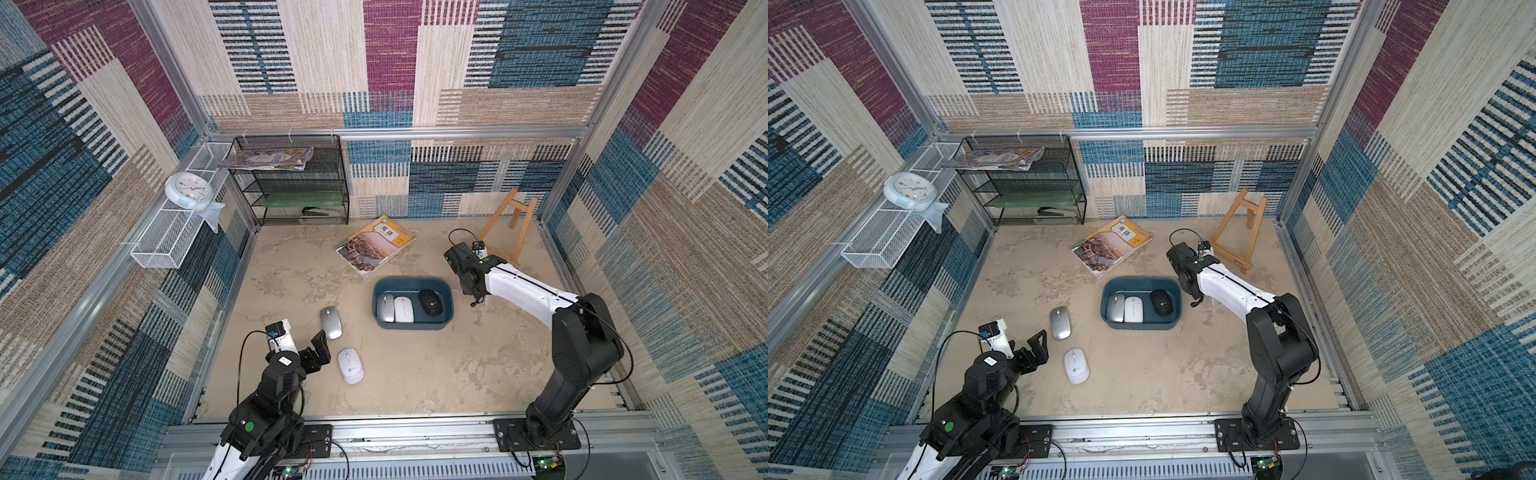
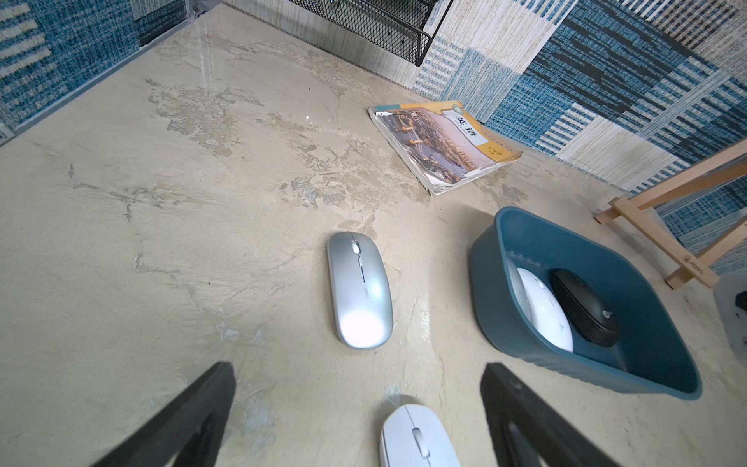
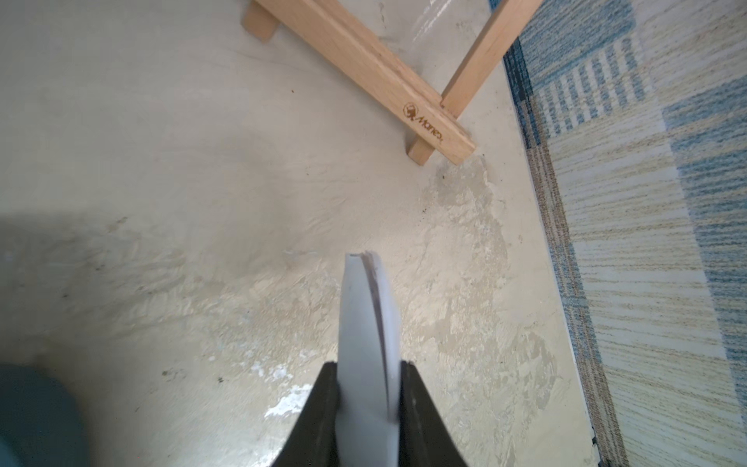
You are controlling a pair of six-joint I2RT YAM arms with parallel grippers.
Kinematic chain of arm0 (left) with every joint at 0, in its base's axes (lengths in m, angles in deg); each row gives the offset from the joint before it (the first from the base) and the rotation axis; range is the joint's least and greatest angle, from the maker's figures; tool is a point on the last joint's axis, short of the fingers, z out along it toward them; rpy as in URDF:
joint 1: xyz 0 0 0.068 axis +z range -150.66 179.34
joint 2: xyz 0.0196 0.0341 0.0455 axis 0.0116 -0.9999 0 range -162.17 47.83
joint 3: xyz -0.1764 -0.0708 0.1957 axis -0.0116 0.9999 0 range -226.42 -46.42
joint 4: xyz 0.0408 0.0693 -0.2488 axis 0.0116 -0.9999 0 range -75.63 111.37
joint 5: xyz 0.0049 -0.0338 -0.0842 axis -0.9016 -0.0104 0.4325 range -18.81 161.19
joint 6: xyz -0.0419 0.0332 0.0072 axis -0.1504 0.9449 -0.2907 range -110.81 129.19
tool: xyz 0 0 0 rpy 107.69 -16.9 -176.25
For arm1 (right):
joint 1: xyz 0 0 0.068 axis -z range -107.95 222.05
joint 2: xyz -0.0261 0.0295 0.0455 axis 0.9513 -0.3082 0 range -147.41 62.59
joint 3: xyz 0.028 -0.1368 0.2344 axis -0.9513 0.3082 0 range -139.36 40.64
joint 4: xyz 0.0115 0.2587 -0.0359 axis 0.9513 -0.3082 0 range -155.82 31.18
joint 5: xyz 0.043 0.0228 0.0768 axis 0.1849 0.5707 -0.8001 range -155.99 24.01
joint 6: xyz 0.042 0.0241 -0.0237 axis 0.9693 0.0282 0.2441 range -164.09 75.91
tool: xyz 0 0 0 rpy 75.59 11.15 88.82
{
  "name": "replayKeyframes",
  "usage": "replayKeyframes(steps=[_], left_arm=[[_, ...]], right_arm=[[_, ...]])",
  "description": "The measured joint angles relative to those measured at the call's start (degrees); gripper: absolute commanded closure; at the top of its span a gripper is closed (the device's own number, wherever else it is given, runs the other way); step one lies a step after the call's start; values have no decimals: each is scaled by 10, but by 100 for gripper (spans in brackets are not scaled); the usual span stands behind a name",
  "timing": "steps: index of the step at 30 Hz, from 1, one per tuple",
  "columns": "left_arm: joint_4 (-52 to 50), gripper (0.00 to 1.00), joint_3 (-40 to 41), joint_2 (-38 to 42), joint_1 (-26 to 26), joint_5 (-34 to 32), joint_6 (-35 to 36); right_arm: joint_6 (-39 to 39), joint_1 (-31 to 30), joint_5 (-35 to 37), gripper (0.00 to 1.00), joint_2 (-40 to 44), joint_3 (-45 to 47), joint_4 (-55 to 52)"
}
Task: Take out the mouse from the storage box
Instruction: Place the mouse at the center of the board.
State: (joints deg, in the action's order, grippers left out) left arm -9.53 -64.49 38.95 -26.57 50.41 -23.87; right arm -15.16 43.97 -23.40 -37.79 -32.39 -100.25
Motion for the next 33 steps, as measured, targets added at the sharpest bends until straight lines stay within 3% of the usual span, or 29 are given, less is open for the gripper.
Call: replayKeyframes(steps=[14, 19, 24, 33], left_arm=[[0, 1, 0, 2, 0, -4, 0], [0, 1, 0, 2, 0, -13, 0], [0, 1, 0, 3, 0, -15, 0], [0, 1, 0, 2, 0, -15, 0]], right_arm=[[2, 11, -9, 82, -98, -23, 11], [4, 11, -9, 64, -115, -24, 12], [4, 7, -9, 55, -122, -26, 23], [-12, -4, -35, 49, -110, -34, 39]])
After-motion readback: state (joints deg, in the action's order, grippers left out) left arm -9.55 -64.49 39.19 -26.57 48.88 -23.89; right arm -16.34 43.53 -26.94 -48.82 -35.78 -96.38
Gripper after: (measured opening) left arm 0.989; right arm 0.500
